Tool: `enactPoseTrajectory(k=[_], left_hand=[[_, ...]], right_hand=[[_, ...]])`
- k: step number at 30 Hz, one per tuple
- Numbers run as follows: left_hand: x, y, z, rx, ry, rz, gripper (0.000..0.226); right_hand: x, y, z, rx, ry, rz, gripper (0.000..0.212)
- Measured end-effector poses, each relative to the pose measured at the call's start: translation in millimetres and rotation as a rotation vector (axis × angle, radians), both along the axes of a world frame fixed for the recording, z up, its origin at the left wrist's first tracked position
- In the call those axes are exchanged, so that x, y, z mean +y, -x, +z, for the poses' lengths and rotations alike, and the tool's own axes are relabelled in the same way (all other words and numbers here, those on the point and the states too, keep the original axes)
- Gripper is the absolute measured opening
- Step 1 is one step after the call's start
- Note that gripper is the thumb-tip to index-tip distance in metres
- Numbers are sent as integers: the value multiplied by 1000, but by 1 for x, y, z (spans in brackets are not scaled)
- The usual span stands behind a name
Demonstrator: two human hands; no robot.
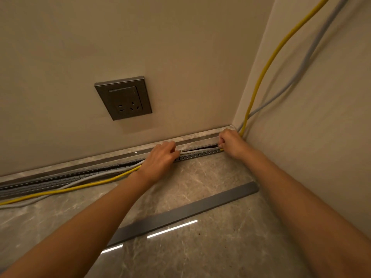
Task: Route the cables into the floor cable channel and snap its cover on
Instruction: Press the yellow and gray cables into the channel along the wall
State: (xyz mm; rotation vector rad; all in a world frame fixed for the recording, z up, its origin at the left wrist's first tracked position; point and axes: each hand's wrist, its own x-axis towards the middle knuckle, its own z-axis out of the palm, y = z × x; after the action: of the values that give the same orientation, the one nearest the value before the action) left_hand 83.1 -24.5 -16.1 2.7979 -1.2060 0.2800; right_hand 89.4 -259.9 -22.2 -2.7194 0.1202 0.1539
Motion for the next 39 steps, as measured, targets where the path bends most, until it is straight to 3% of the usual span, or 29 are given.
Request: enactPoseTrajectory(k=[2,8,11,21,24,27,30,34,39], left_hand=[[-1,8,-1,-80,-75,-9,22],[2,18,-12,-115,-12,49,23],[4,21,-14,-139,-44,71,32],[-3,19,-2,-167,-214,74,31],[-6,20,-3,-127,-234,117,27],[-10,14,-1,-17,-249,176,8],[-14,8,-2,78,-278,221,20],[-10,13,1,139,-182,219,24],[20,24,8,193,171,228,30]], right_hand=[[-1,-1,0,8,-2,15,7],[-1,0,3,16,8,27,11],[4,2,6,19,48,19,13],[12,12,10,-22,59,-60,19],[12,15,8,-25,34,-44,20],[10,17,5,-18,-28,-44,20],[11,17,6,3,-92,-72,30],[21,21,10,32,-70,-35,50],[45,26,13,-1,-23,56,40]])
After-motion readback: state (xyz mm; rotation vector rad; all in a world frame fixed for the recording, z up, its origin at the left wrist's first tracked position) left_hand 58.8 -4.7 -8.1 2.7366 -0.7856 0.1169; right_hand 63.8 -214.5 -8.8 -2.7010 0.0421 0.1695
